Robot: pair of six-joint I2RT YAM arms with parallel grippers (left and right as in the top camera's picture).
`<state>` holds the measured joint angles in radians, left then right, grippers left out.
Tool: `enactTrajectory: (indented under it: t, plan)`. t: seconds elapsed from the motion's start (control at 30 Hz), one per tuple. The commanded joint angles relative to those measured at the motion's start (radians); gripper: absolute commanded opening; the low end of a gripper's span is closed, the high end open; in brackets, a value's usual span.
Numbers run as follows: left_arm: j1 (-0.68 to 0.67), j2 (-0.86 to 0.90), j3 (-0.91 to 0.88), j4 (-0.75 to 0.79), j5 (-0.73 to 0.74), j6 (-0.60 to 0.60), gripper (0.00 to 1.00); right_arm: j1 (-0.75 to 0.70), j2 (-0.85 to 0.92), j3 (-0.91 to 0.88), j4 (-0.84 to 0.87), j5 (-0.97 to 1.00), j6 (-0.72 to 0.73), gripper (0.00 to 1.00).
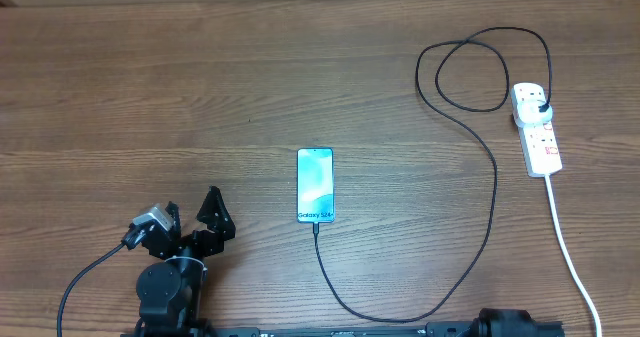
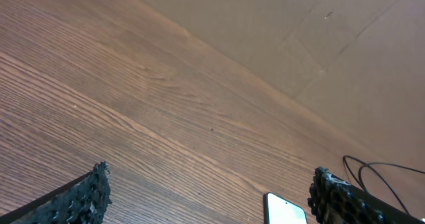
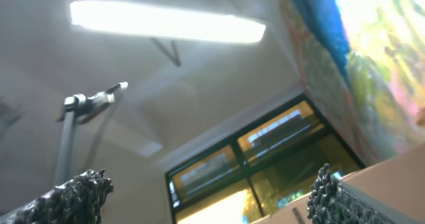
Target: Plug charger to phone and switch on socket
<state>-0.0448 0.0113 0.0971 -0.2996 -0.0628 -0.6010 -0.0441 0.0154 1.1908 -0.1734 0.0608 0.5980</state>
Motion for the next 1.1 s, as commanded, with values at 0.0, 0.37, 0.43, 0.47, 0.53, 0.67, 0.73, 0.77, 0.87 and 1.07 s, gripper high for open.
enactTrajectory:
  t: [0.0,0.37,0.43,0.47,0.53,0.67,0.73,0.77,0.87,1.07]
  plan:
    - [0.007,-0.004,-0.006,0.003,0.008,0.003,1.00,0.004,-0.010,-0.123,0.068,0.061,0.067,1.00]
    - [0.007,-0.004,-0.006,0.003,0.008,0.003,1.00,0.004,-0.008,-0.565,0.225,0.186,0.483,1.00]
    - [0.007,-0.004,-0.006,0.003,0.008,0.003,1.00,0.004,-0.006,-0.632,0.225,0.186,0.565,1.00]
    - [0.007,-0.004,-0.006,0.003,0.008,0.003,1.00,0.004,-0.006,-0.665,0.225,0.186,0.594,1.00]
    - [0.007,-0.004,-0.006,0.003,0.008,0.003,1.00,0.004,-0.003,-0.727,0.227,0.186,0.610,1.00]
    - [0.007,-0.004,-0.006,0.003,0.008,0.003,1.00,0.004,-0.003,-0.835,0.225,0.185,0.610,1.00]
    - [0.007,-0.004,-0.006,0.003,0.008,0.003,1.00,0.004,-0.003,-0.885,0.225,0.186,0.606,1.00]
    - [0.007,-0.004,-0.006,0.003,0.008,0.003,1.00,0.004,-0.003,-0.904,0.224,0.186,0.604,1.00]
    - [0.007,-0.004,-0.006,0.003,0.008,0.003,1.00,0.004,-0.001,-0.980,0.225,0.185,0.553,1.00]
    - [0.007,-0.004,-0.006,0.003,0.008,0.003,1.00,0.004,0.001,-1.048,0.220,0.181,0.362,1.00]
